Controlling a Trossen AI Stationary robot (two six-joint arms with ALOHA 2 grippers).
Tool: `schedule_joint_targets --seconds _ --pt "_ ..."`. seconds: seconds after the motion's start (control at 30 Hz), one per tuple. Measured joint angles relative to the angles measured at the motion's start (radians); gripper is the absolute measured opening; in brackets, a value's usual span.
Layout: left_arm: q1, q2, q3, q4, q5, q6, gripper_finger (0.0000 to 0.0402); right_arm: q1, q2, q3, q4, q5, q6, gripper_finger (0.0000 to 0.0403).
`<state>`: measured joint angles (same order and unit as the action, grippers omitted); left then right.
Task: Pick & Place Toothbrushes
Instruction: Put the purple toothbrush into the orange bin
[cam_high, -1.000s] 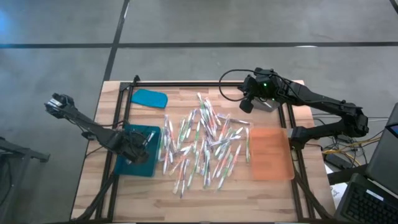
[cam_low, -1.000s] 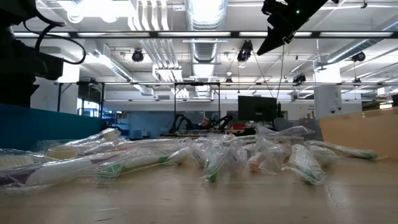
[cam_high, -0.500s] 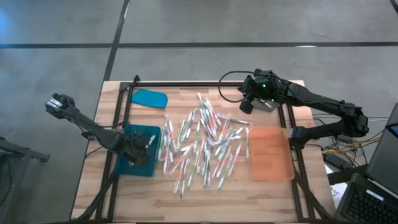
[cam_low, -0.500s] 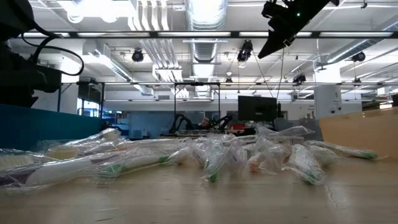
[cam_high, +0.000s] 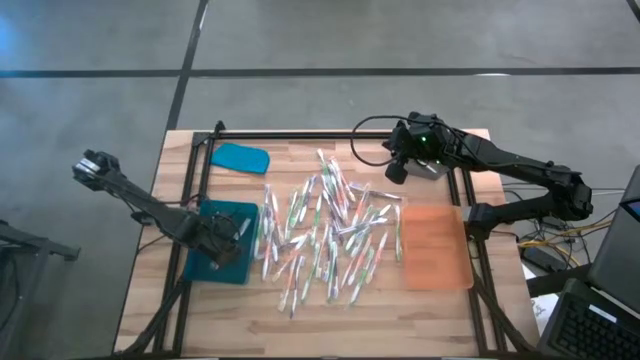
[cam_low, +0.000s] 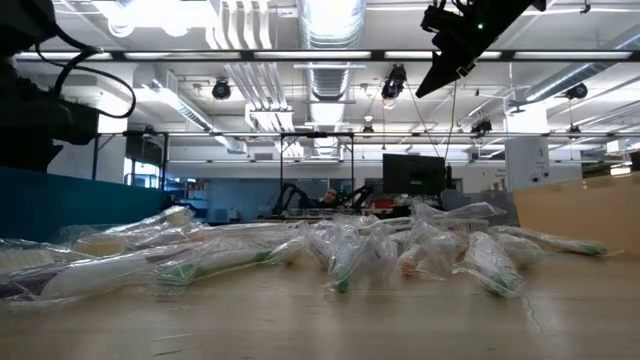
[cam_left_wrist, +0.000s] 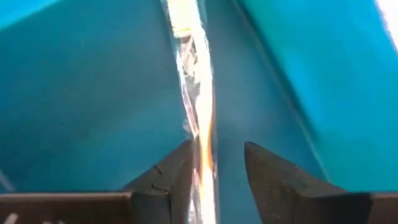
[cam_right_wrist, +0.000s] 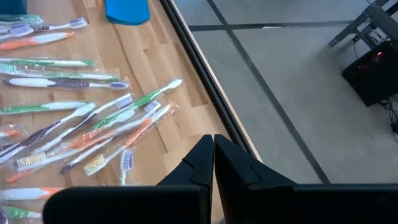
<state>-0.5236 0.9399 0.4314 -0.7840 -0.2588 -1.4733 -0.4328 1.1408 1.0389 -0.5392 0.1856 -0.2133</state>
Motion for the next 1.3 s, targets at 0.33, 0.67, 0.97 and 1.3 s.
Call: schedule_joint_targets --seconds 0.33,0.67,0.97,1.3 --pt "0.003 -0.034 0.077 -0.052 -0.003 0.024 0.0151 0.000 0.000 0.000 0.005 0.000 -0.008 0.0008" --pt "0.022 -0.088 0.205 -0.159 -0.122 0.060 0.0151 0.000 0.000 0.000 0.007 0.000 -0.026 0.0008" --pt "0.023 -0.100 0.339 -0.155 -0.549 0.303 0.0151 0.000 0.000 0.000 0.007 0.000 -0.027 0.0008" --pt "0.029 -0.097 0.396 -0.079 -1.055 0.572 0.0151 0.000 0.000 -0.001 0.006 0.000 -0.024 0.0008"
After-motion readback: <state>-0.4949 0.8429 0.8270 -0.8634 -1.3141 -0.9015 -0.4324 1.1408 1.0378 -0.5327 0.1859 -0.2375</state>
